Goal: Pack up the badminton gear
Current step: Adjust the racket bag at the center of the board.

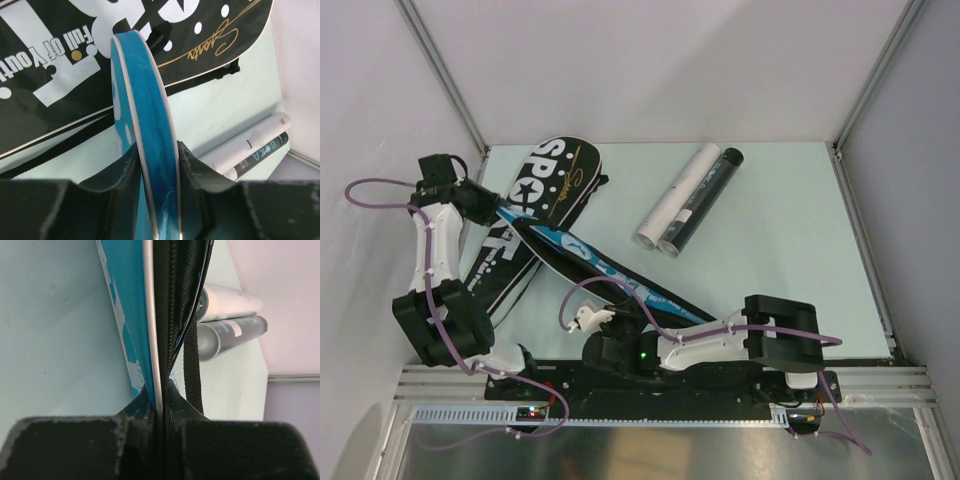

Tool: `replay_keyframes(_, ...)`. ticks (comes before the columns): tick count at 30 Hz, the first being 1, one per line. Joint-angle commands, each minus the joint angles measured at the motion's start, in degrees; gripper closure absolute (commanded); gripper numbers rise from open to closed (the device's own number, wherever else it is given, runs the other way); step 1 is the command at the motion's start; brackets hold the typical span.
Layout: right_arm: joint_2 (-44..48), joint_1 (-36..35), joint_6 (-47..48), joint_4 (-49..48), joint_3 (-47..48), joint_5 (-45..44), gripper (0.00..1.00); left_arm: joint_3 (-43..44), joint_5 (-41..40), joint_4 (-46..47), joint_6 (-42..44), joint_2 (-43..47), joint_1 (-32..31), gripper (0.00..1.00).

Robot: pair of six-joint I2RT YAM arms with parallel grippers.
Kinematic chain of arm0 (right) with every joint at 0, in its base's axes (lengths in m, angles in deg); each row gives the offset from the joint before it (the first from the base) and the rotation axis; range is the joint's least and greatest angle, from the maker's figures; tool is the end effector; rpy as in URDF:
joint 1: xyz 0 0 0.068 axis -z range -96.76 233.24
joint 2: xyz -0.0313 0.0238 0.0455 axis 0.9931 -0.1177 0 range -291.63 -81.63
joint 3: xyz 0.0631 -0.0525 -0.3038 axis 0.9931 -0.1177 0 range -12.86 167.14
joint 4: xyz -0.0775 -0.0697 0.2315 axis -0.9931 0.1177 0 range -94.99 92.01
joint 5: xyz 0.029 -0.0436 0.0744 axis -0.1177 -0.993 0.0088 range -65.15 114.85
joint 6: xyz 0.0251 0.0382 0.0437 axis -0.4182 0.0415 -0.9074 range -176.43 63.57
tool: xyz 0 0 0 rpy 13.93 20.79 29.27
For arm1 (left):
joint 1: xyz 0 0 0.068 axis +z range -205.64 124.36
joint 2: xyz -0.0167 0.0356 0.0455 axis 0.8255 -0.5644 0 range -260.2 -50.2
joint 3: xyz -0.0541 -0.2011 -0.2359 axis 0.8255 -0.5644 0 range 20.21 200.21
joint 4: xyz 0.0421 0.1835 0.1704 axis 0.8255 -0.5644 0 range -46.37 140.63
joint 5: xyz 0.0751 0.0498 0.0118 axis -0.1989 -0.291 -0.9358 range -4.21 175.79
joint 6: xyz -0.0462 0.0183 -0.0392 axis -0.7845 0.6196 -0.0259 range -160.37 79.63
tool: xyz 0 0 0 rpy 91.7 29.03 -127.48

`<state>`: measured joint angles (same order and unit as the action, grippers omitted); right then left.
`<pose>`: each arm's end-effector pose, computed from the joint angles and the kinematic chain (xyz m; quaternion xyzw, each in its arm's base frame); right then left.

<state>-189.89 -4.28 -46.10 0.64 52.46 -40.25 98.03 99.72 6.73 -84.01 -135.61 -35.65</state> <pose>0.0611 0.3907 0.2168 -0.4693 0.6615 -0.2073 0.5470 0.2987 0.0962 0.3529 -0.4600 0.8174 -0.1792 0.2970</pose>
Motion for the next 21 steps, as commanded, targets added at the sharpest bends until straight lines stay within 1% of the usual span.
replay_keyframes(1,6.47,0.18,-8.37,2.47,-1.64,1.69,0.95,-1.78,1.2,0.05,-1.5,5.0,-0.38,0.72)
replay_keyframes(2,8.19,0.0,-8.21,2.38,-1.84,3.64,0.92,-2.32,1.02,0.13,-2.0,6.09,-0.34,0.77)
replay_keyframes(5,12.72,-0.35,-7.01,-0.29,-1.94,10.02,0.75,-3.52,0.92,0.08,-3.94,8.43,-0.37,0.94)
replay_keyframes(6,14.62,-0.31,-6.91,-1.24,-1.94,13.04,0.7,-3.98,1.01,0.1,-4.45,9.13,-0.38,0.97)
replay_keyframes(8,18.21,0.42,-8.13,-2.95,-1.95,18.78,0.56,-4.65,0.88,0.08,-5.15,10.06,-0.61,0.99)
replay_keyframes(10,21.07,1.87,-10.55,-4.37,-1.93,24.6,0.47,-4.99,0.82,0.1,-5.21,10.43,-0.9,1.0)
replay_keyframes(11,22.04,3.22,-11.49,-5.79,-1.9,27.05,0.45,-5.2,1.0,0.07,-5.22,10.48,-0.95,1.0)
replay_keyframes(13,23.1,6.0,-13.12,-9.14,-1.83,32.21,0.45,-6.01,1.18,0.07,-5.25,10.86,-1.06,1.0)
replay_keyframes(16,23.52,10.79,-15.69,-16.02,-1.51,39.7,0.52,-7.06,0.02,0.11,-5.45,11.59,-1.13,1.0)
replay_keyframes(19,21.5,15.49,-17.18,-22.02,-0.1,47.39,0.55,-8.14,-1.04,0.16,-6.06,12.28,-1.12,1.0)
replay_keyframes(21,18.57,17.22,-16.35,-23.31,2.93,49.25,0.53,-8.81,-1.04,0.12,-6.71,12.68,-1.16,1.0)
